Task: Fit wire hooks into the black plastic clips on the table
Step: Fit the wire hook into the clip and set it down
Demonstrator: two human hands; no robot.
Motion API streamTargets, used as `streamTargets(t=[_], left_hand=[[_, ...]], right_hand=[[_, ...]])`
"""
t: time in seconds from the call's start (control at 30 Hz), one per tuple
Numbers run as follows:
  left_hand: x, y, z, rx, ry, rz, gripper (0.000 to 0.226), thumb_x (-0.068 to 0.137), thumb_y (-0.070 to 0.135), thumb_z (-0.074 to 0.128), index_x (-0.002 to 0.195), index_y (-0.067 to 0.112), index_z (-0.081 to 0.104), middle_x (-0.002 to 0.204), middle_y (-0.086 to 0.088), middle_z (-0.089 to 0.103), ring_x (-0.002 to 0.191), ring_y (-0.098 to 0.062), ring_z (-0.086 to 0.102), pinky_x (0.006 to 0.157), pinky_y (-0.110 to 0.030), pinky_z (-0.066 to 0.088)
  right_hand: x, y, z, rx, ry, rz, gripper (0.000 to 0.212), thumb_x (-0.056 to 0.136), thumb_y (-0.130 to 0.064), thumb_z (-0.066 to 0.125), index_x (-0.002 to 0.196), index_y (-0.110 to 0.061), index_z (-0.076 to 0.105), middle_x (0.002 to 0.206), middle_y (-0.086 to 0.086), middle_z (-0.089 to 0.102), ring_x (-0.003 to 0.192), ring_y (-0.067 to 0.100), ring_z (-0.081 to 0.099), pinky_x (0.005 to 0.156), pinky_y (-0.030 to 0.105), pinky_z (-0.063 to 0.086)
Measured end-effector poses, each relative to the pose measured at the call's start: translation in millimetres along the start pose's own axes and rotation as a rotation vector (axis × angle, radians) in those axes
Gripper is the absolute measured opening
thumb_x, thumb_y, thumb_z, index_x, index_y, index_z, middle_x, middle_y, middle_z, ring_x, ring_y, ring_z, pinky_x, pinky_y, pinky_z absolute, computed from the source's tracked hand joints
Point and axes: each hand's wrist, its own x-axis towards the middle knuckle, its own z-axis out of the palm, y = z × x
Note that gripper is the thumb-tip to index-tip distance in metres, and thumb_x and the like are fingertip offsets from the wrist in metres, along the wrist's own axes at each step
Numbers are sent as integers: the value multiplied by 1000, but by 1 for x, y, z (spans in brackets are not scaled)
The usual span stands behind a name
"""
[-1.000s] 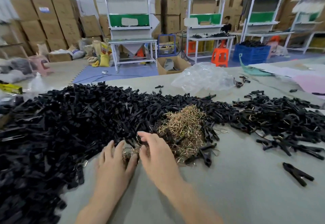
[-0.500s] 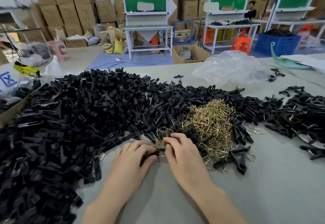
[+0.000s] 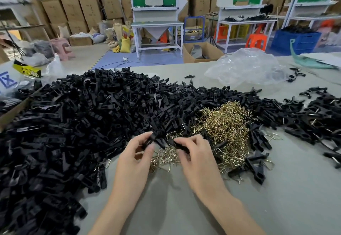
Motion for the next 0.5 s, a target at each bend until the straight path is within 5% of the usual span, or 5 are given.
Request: streamTargets(t=[0.17, 0.27, 0.5], left_hand=[[-1, 4, -1, -188, -59, -94, 42, 99, 1, 53, 96, 36, 75, 83, -4, 75, 68, -13, 68, 67, -21, 55], [-2, 7, 3, -258, -96, -120, 47, 102, -2, 43, 94, 31, 75, 85, -7, 74, 62, -22, 70, 55, -24, 55], [-8, 11, 7, -423, -215, -170, 33, 104, 9, 44, 105, 21, 74, 84, -1, 70, 76, -17, 65, 62, -27, 54]], right_hand=[[10, -3, -8, 792, -88, 303, 27, 89, -25, 76, 114, -30, 70, 104, -10, 74, 93, 2, 67, 83, 19, 53], [13, -2, -9, 1118, -156, 382, 35, 76, -31, 83, 110, -28, 74, 100, -2, 75, 79, 8, 65, 72, 21, 53], [12, -2, -8, 1258, -230, 386, 53, 68, -30, 87, 118, -30, 71, 97, 6, 71, 75, 15, 66, 63, 24, 54]])
